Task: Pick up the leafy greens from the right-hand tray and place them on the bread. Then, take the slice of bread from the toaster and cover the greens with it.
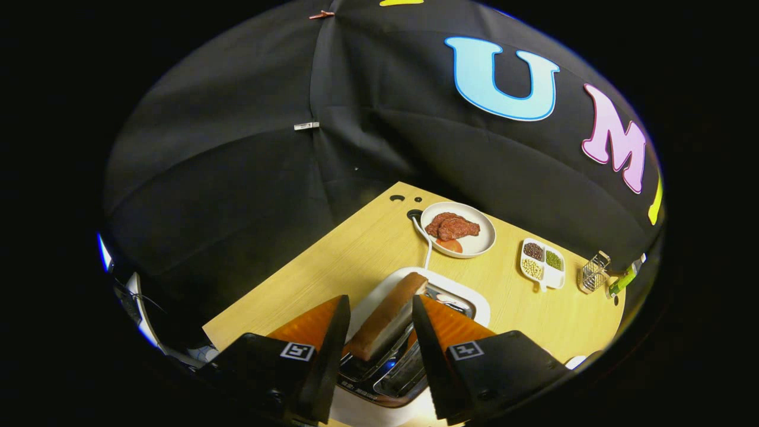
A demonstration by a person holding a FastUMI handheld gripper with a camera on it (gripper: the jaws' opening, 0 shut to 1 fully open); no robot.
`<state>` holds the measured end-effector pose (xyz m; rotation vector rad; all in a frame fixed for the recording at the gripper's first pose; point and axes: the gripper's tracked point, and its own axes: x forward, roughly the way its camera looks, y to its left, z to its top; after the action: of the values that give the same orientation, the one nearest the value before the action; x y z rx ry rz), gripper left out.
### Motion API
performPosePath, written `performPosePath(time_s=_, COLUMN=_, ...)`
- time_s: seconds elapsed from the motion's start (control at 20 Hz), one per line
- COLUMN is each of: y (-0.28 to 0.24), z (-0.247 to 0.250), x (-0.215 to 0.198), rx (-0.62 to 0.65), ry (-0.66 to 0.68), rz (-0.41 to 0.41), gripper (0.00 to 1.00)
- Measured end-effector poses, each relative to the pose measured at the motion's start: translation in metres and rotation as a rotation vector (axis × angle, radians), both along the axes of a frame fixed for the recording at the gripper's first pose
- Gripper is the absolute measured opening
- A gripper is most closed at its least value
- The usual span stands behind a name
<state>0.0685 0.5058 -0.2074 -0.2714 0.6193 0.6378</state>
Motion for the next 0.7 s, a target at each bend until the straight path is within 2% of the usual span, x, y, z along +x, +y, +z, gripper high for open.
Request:
performPosePath(time_s=0.1, y=0.000, z=-0.003, x=0.000, rx=-0.005, ry=0.011, rz=0.000, gripper=0.60)
performPosePath(time_s=0.3, y=-0.007, z=-0.006, x=-0.001, rx=-0.010, ry=0.050, rz=-0.027, gripper=0.36)
performPosePath(time_s=0.4, y=-0.013, z=-0.005, x=0.000, rx=-0.009, ry=0.067, rz=-0.046, gripper=0.21)
performPosePath(time_s=0.7, y=-0.015, z=0.009, x=-0.004, rx=0.080, ry=0.119, rz=0.005, gripper=0.13)
